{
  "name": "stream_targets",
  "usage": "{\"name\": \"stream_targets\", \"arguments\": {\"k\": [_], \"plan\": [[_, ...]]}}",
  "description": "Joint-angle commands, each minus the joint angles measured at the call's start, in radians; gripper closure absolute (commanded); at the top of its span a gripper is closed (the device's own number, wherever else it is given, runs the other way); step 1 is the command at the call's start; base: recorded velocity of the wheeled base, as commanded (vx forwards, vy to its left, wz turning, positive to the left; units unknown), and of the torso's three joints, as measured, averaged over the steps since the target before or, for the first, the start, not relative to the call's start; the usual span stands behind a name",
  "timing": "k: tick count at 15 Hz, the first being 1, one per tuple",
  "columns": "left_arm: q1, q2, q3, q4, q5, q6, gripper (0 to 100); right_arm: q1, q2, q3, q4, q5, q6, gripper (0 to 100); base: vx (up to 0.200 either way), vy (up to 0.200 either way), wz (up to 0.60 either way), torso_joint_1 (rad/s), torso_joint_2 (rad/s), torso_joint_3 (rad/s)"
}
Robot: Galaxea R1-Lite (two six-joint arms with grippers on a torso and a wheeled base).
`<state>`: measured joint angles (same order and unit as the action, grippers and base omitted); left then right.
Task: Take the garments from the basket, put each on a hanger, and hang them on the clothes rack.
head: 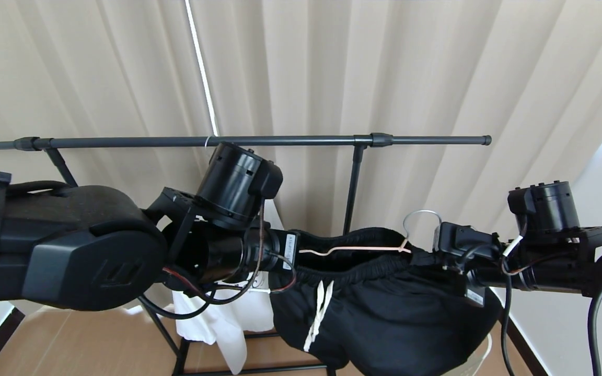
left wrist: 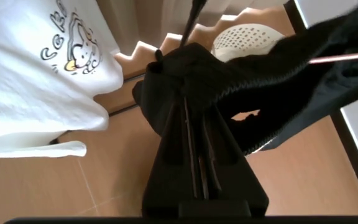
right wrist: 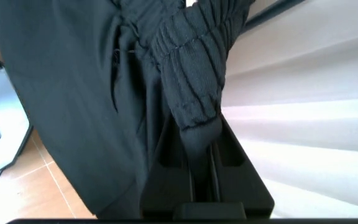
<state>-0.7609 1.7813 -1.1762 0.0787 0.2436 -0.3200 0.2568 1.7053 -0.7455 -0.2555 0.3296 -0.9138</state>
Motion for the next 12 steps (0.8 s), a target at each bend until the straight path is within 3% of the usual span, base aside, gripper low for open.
{"name": "stream_targets", "arguments": {"k": [1,3,5,7,10,12], "plan": [[-0.025,0.021,-0.011,0.0,-0.003,-0.004,100,0.004,-0.001,-0.002,-0.002,0.0,0.0,100,0.0,0.0,0.0,0.0,0.0,0.0],[-0.048,0.023,-0.03,0.041,-0.004,-0.008,100,0.033,0.008,-0.032,-0.002,-0.021,0.079,100,0.0,0.0,0.0,0.0,0.0,0.0],[-0.06,0.036,-0.082,0.078,-0.009,-0.067,100,0.062,0.025,-0.057,-0.001,-0.075,0.156,100,0.0,0.0,0.0,0.0,0.0,0.0],[-0.06,0.043,-0.149,0.147,-0.073,-0.143,100,0.117,0.025,-0.078,-0.002,-0.084,0.279,100,0.0,0.0,0.0,0.0,0.0,0.0],[-0.057,0.058,-0.194,0.162,-0.106,-0.214,100,0.139,0.017,-0.072,-0.002,-0.095,0.302,100,0.0,0.0,0.0,0.0,0.0,0.0],[-0.054,0.052,-0.223,0.164,-0.109,-0.22,100,0.159,0.03,-0.066,-0.001,-0.152,0.3,100,0.0,0.0,0.0,0.0,0.0,0.0]]}}
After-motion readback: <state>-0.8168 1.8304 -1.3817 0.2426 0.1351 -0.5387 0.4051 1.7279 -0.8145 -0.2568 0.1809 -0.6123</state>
